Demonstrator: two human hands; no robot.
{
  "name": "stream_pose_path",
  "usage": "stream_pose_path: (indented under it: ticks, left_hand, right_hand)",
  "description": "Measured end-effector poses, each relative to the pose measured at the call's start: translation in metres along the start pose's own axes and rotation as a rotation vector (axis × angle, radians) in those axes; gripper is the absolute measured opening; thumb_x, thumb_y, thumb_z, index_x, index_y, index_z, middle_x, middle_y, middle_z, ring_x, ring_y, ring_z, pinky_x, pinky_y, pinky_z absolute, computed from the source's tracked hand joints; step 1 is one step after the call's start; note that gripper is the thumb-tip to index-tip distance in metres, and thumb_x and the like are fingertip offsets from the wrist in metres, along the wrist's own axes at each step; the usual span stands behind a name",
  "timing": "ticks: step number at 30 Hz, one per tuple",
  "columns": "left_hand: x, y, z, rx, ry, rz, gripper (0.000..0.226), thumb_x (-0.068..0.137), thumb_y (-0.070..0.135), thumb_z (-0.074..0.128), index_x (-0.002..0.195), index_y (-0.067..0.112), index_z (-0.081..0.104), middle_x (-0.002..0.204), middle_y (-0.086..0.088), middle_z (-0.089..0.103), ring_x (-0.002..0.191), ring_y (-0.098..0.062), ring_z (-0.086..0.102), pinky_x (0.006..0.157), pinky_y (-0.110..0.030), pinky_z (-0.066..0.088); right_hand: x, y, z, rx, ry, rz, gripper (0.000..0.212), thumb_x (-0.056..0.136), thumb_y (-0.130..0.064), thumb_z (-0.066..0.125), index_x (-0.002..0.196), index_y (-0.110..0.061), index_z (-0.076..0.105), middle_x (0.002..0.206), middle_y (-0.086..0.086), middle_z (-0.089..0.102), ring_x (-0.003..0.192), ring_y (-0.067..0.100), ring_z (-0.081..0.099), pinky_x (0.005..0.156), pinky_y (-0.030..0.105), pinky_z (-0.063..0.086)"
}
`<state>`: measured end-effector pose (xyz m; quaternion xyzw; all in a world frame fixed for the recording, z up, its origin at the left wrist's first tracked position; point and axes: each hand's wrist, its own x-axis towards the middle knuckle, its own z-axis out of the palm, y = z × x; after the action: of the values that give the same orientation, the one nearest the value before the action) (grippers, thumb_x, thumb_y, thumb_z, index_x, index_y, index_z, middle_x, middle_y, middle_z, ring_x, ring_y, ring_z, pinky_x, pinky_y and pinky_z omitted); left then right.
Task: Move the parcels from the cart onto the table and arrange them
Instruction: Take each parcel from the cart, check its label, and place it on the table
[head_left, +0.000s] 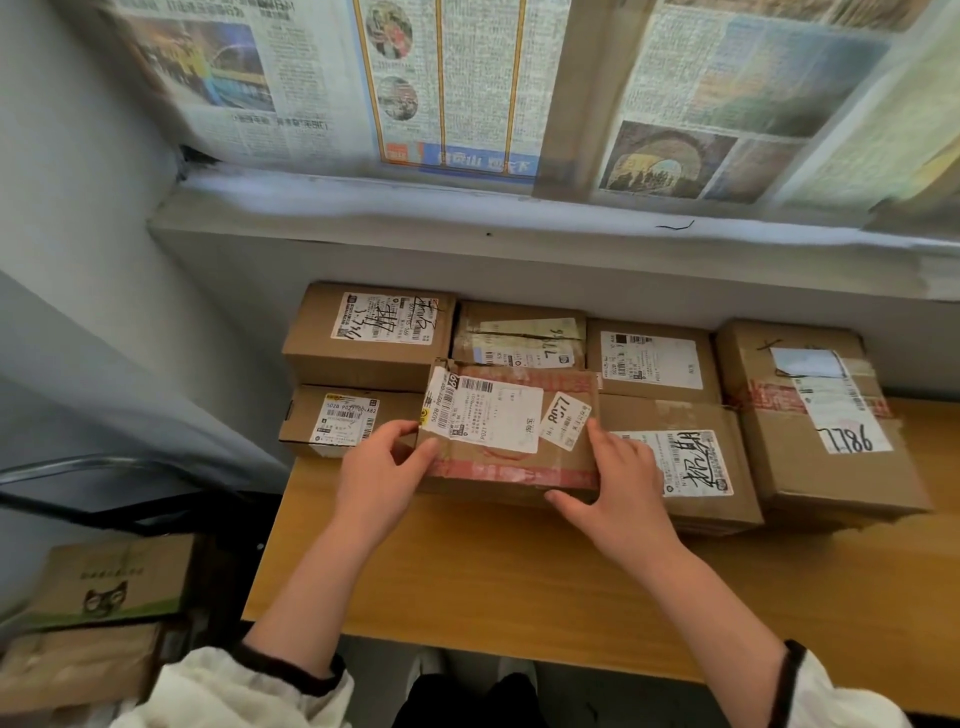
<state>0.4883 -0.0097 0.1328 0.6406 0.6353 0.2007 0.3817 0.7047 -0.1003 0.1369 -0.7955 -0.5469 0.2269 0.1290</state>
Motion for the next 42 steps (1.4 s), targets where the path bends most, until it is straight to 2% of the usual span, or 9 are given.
stream_pose_path:
  ticks: [6,11,17,22,27,31,34,42]
  left_hand:
    - [-0.005,-0.005,0.008,-0.023,-0.019,0.009,0.037,0.090,0.030,0.059,0.124,0.015,0.056,0.085,0.017,0.056,0.078,0.006,0.051,0.060,-0.012,0.038]
    - [-0.003,-0.008,0.014,-0.043,-0.023,-0.010,0.040,0.091,0.030,0.058,0.127,0.014,0.054,0.090,0.012,0.058,0.080,0.003,0.053,0.061,-0.012,0.040]
    - [0.009,-0.008,0.019,-0.007,-0.027,-0.026,0.039,0.091,0.031,0.058,0.127,0.015,0.055,0.090,0.007,0.061,0.086,-0.012,0.058,0.070,-0.025,0.045]
    - [0.015,-0.013,0.027,0.005,-0.036,-0.057,0.039,0.091,0.032,0.058,0.126,0.014,0.056,0.092,0.003,0.063,0.089,-0.016,0.059,0.076,-0.032,0.049]
    - [0.019,-0.020,0.036,0.001,-0.032,-0.092,0.041,0.090,0.032,0.059,0.125,0.012,0.057,0.098,-0.003,0.067,0.091,-0.019,0.061,0.079,-0.033,0.050]
    - [0.019,-0.025,0.040,-0.024,-0.006,-0.108,0.040,0.090,0.031,0.060,0.125,0.011,0.058,0.103,-0.005,0.068,0.094,-0.019,0.060,0.080,-0.031,0.047]
    - [0.019,-0.027,0.040,-0.040,0.016,-0.118,0.040,0.090,0.031,0.060,0.125,0.012,0.057,0.106,-0.005,0.067,0.096,-0.019,0.060,0.084,-0.033,0.049]
    - [0.017,-0.028,0.045,-0.037,0.030,-0.111,0.040,0.091,0.028,0.058,0.127,0.011,0.056,0.108,-0.005,0.066,0.093,-0.015,0.055,0.082,-0.029,0.044]
  right_hand:
    - [-0.006,0.002,0.003,0.023,-0.007,0.018,0.095,0.082,-0.050,0.063,0.150,-0.017,0.006,0.151,-0.002,0.025,0.138,0.018,0.016,0.114,0.034,0.017]
    - [0.001,0.005,0.006,0.078,-0.034,0.025,0.095,0.082,-0.046,0.064,0.150,-0.016,0.005,0.153,-0.001,0.021,0.140,0.017,0.013,0.116,0.032,0.014]
    - [0.013,0.010,0.011,0.049,-0.012,0.025,0.095,0.081,-0.049,0.064,0.150,-0.017,0.008,0.152,-0.001,0.025,0.138,0.019,0.017,0.115,0.035,0.019]
    - [0.021,0.016,0.017,-0.031,-0.017,0.030,0.094,0.080,-0.056,0.060,0.150,-0.018,0.011,0.151,-0.002,0.027,0.137,0.021,0.019,0.115,0.036,0.020]
    - [0.024,0.021,0.026,-0.038,-0.013,0.020,0.092,0.080,-0.055,0.061,0.150,-0.017,0.014,0.150,0.000,0.019,0.138,0.019,0.008,0.116,0.035,0.011]
    - [0.026,0.018,0.035,0.042,-0.046,0.035,0.098,0.080,-0.050,0.065,0.150,-0.019,0.004,0.155,-0.001,0.001,0.142,0.019,-0.008,0.117,0.037,0.002]
    - [0.029,0.015,0.040,0.056,-0.068,0.022,0.102,0.079,-0.049,0.066,0.150,-0.021,-0.002,0.157,-0.004,-0.013,0.142,0.017,-0.020,0.117,0.038,-0.007]
    - [0.034,0.016,0.039,0.057,-0.073,0.016,0.107,0.074,-0.056,0.067,0.150,-0.021,0.001,0.157,-0.005,-0.015,0.142,0.019,-0.023,0.114,0.038,-0.012]
